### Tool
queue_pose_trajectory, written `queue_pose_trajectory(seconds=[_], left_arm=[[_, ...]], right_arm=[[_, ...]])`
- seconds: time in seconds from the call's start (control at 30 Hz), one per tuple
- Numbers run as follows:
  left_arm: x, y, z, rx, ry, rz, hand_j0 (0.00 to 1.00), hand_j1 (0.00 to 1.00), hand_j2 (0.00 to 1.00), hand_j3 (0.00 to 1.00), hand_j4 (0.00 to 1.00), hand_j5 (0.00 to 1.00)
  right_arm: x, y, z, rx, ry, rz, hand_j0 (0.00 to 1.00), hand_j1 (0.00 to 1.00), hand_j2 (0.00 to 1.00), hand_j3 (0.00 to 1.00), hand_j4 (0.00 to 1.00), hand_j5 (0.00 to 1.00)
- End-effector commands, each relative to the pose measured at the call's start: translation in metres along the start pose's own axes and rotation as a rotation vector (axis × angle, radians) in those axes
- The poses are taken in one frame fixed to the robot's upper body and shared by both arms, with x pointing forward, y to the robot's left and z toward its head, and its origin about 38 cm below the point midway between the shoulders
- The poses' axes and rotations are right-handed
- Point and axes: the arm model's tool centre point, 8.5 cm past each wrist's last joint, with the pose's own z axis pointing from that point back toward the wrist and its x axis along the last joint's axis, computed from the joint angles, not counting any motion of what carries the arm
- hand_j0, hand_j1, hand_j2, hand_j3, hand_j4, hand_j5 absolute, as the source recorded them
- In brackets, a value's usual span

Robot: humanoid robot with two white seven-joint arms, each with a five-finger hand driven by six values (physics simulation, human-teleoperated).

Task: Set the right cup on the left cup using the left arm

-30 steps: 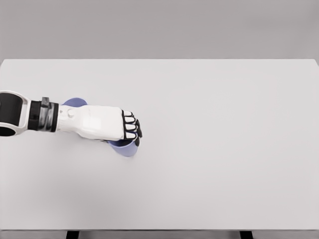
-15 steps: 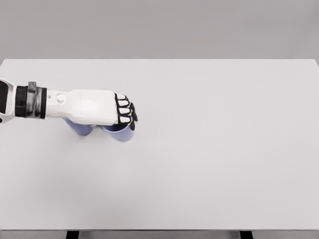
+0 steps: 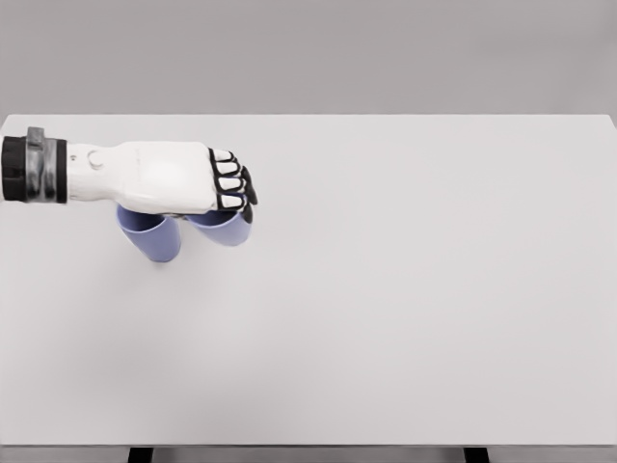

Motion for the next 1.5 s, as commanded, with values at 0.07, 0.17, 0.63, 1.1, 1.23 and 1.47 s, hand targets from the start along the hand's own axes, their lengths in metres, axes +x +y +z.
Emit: queue_pose_trajectory(seconds=[0.07,0.17,0.63,1.1,1.23,1.47], left_arm=[[-0.002,0.003,0.003,0.005,0.008,-0.004,0.42,0.42,0.42,0.42,0.42,0.42],[-0.003,0.007,0.004,0.007,0.011,-0.012,0.42,0.42,0.42,0.42,0.42,0.42],[-0.016,0.023,0.036,-0.001,0.091,-0.057,0.42,0.42,0.42,0.42,0.42,0.42],[-0.024,0.021,0.062,-0.021,0.162,-0.06,0.42,0.42,0.42,0.42,0.42,0.42],[-0.024,0.017,0.071,-0.03,0.182,-0.053,0.42,0.42,0.42,0.42,0.42,0.42],[-0.029,0.002,0.081,-0.058,0.218,-0.023,0.42,0.42,0.42,0.42,0.42,0.42]], right_arm=[[0.0,0.0,0.0,0.0,0.0,0.0,1.0,1.0,1.0,1.0,1.0,1.0],[0.0,0.0,0.0,0.0,0.0,0.0,1.0,1.0,1.0,1.0,1.0,1.0],[0.0,0.0,0.0,0.0,0.0,0.0,1.0,1.0,1.0,1.0,1.0,1.0],[0.0,0.0,0.0,0.0,0.0,0.0,1.0,1.0,1.0,1.0,1.0,1.0],[0.0,0.0,0.0,0.0,0.0,0.0,1.0,1.0,1.0,1.0,1.0,1.0],[0.0,0.0,0.0,0.0,0.0,0.0,1.0,1.0,1.0,1.0,1.0,1.0]])
